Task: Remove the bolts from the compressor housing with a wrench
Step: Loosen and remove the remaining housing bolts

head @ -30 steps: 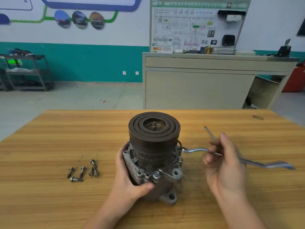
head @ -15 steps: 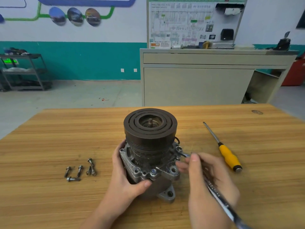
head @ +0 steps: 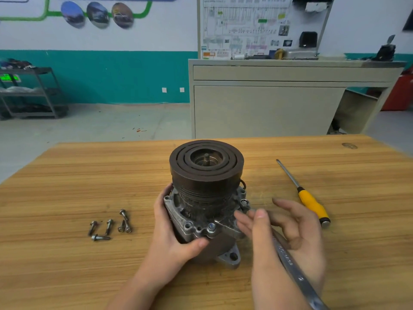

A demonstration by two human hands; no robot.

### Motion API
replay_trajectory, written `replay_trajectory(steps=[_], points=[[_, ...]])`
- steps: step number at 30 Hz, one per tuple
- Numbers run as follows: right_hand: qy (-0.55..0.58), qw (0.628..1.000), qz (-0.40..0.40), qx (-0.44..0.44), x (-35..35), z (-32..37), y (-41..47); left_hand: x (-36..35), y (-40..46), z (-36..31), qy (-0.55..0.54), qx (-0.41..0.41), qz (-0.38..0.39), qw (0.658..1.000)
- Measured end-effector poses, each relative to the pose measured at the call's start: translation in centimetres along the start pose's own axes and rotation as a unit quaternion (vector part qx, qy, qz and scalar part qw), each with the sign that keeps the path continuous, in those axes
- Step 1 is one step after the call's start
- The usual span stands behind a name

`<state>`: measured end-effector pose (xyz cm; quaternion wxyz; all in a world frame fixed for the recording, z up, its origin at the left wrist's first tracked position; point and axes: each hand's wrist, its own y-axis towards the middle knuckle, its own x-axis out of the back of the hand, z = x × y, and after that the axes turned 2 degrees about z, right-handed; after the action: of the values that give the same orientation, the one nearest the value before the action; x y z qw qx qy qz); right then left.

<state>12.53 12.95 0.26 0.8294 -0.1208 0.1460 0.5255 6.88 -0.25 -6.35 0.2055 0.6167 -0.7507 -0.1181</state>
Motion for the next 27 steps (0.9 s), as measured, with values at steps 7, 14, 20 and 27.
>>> replay_trajectory(steps=[7,14,20,27], points=[[-0.074,0.956,-0.125,0.254,1.3,0.1,-1.6,0.1,-0.1,0.1,0.001,0.005,0.001,1.000],[0.143,0.982,-0.071,0.101,4.3,1.3,6.4,0.0,0.0,-0.1,-0.007,0.007,0.006,1.000],[0.028,0.969,0.175,-0.173,2.3,2.7,13.3,0.0,0.1,-0.3,0.010,0.002,0.003,1.000],[0.095,0.976,0.194,0.004,4.6,4.9,10.3,-0.1,0.3,-0.4,0.017,-0.002,0.002,1.000]])
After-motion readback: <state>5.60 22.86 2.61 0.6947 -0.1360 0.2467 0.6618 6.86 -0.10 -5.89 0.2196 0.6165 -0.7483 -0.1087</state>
